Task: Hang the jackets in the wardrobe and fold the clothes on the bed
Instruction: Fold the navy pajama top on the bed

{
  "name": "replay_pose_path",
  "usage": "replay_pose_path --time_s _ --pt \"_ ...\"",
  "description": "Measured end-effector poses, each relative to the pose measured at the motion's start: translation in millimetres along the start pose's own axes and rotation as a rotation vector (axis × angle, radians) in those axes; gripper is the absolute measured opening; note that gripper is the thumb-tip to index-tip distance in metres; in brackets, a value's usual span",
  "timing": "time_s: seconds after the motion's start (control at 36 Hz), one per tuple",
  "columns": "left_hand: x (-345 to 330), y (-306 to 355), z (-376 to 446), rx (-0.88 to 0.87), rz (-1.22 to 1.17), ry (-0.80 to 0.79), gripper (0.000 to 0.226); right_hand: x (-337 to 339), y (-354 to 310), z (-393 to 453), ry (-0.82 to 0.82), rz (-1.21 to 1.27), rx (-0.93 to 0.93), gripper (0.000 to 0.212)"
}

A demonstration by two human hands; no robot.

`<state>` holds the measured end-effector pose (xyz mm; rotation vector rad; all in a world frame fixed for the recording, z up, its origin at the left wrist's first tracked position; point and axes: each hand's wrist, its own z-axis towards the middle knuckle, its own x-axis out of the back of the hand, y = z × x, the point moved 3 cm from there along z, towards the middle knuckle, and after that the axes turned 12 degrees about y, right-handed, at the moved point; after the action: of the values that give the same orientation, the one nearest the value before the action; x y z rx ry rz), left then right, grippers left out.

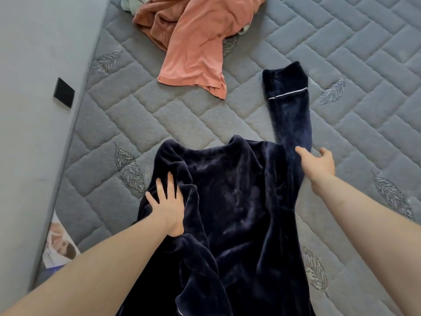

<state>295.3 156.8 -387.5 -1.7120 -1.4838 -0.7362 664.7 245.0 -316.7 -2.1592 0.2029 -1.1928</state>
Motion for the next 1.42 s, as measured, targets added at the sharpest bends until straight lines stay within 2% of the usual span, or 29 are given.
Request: replay_pose_path --time_s 0.22,0.28,0.36,0.42,0.5,0.64,0.72,0.81,0.86,0.94,1.03,1.06,1.11,1.19,1.28,1.33,1.39,1.42 --pt "-0.1 -6.7 2.3 -0.114 0.103 -0.066 0.114 -31.2 -13.8 24.7 -0.061 0.048 -0.060 0.105" --pt "0.0 -7.6 2.1 -0.116 0.102 -0.065 0.115 -33.6 -21.4 23.9 -0.130 0.086 -0.074 0.086" --pt "0.6 -8.8 1.7 -0.121 0.091 -0.067 0.117 -30.9 -36.4 18.2 -0.186 0.204 -0.045 0.023" --pt "1.6 -10.1 1.5 -0.138 0.073 -0.062 0.117 -22.6 -47.7 10.6 -0.155 0.307 0.035 0.012" --pt "4.8 -14.1 -0.9 -0.157 0.062 -0.052 0.117 -5.2 -62.8 -13.4 -0.163 0.362 0.261 0.018" --pt "15.8 -25.9 -8.3 -0.223 0.032 -0.019 0.117 29.2 -67.7 -65.7 -0.224 0.272 0.655 0.023" --pt "23.6 -35.8 -11.4 -0.272 0.008 -0.014 0.126 42.7 -53.3 -102.0 -0.295 0.150 0.940 0.044" --pt "31.1 -44.7 -14.2 -0.335 0.014 0.013 0.133 48.9 -24.4 -133.8 -0.490 0.035 1.223 0.040" --pt "34.7 -49.8 -17.8 -0.363 0.005 0.044 0.130 50.8 4.9 -145.1 -0.653 -0.111 1.316 0.033" --pt "37.9 -53.4 -30.3 -0.366 -0.045 0.137 0.108 51.9 61.0 -145.5 -0.805 -0.492 1.336 0.035" --pt "43.4 -50.3 -58.0 -0.403 -0.220 0.352 0.078 54.6 106.3 -142.6 -0.869 -0.847 1.216 0.048" --pt "45.7 -47.0 -70.3 -0.440 -0.302 0.432 0.069 55.8 114.6 -143.7 -0.877 -0.899 1.149 0.049" --pt "45.7 -38.1 -94.1 -0.532 -0.435 0.548 0.056 56.6 120.9 -150.6 -0.844 -0.847 1.058 0.051" --pt "31.6 -23.2 -123.8 -0.636 -0.440 0.500 0.054 53.7 116.3 -163.4 -0.744 -0.698 0.964 0.072" --pt "8.8 -11.9 -137.2 -0.653 -0.303 0.343 0.077 43.1 110.2 -179.8 -0.718 -0.738 1.045 0.093" --pt "0.9 -10.4 -136.0 -0.590 -0.267 0.292 0.079 34.0 108.3 -191.4 -0.708 -0.920 1.164 0.091" --pt "-0.9 -12.3 -131.4 -0.510 -0.373 0.295 0.064 27.8 108.6 -199.4 -0.720 -1.015 1.210 0.084" --pt "1.4 -14.2 -129.6 -0.454 -0.480 0.292 0.054 25.5 109.3 -201.8 -0.746 -0.977 1.178 0.079"
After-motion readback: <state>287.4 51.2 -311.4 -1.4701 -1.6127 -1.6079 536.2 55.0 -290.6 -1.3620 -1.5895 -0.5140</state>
